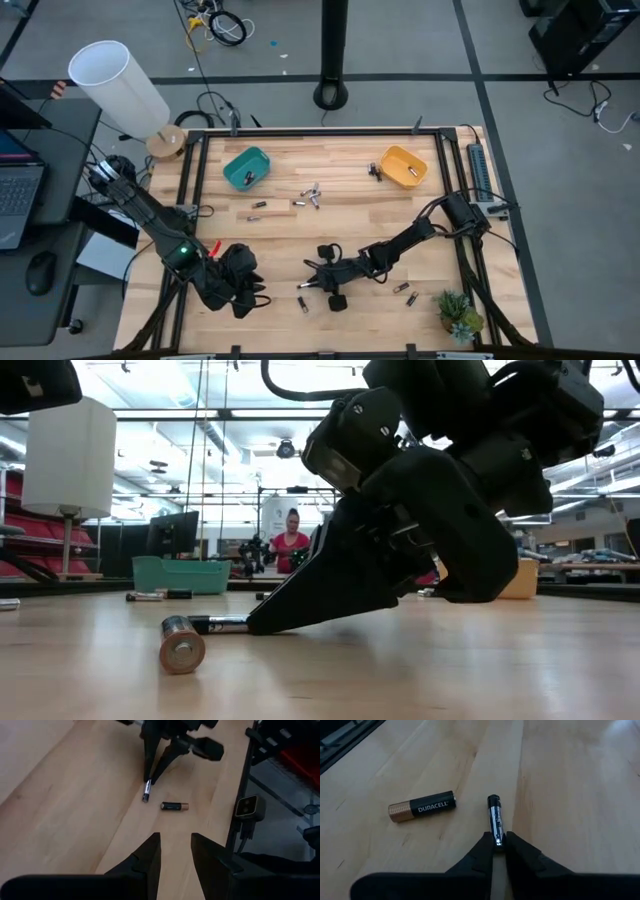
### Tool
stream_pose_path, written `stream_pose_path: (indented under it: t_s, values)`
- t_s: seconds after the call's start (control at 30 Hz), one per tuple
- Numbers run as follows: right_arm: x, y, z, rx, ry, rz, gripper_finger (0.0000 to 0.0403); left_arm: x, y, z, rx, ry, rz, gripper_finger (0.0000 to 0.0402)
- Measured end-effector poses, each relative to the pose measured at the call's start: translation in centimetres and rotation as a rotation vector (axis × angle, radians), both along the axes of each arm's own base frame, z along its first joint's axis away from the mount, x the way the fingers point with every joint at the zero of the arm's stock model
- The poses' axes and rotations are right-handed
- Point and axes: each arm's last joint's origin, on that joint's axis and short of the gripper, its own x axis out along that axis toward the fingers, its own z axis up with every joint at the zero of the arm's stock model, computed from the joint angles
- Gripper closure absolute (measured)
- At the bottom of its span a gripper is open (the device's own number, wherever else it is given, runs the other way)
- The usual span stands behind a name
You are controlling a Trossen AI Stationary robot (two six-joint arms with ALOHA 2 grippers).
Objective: Sort batteries
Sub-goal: Put the silver battery into the yellow bin
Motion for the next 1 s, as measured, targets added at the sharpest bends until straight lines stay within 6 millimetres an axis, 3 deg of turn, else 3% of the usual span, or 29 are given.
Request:
stream_pose_path:
  t_s: [0.23, 0.53, 0.8, 1.0]
  values:
    - [0.3, -0.1, 0.3, -0.010, -0.005, 0.003, 0.0362, 1.2, -1.2, -1.5, -0.005, 0.006, 0.000, 0.0282]
    - [0.0, -1.6, 1.9, -0.061, 0.052, -0.038, 0.0363, 2.4, -2.0, -1.8, -0.029, -0.115, 0.078, 0.0282]
    - [-0.7, -4.6, 6.1, -0.142, 0.110, -0.060, 0.0364, 2.9, -1.7, -1.7, -0.019, -0.185, 0.198, 0.0282]
    - [-2.8, -7.2, 10.6, -0.273, 0.184, -0.073, 0.0364, 3.9, -0.8, -1.2, 0.000, -0.303, 0.352, 0.0282]
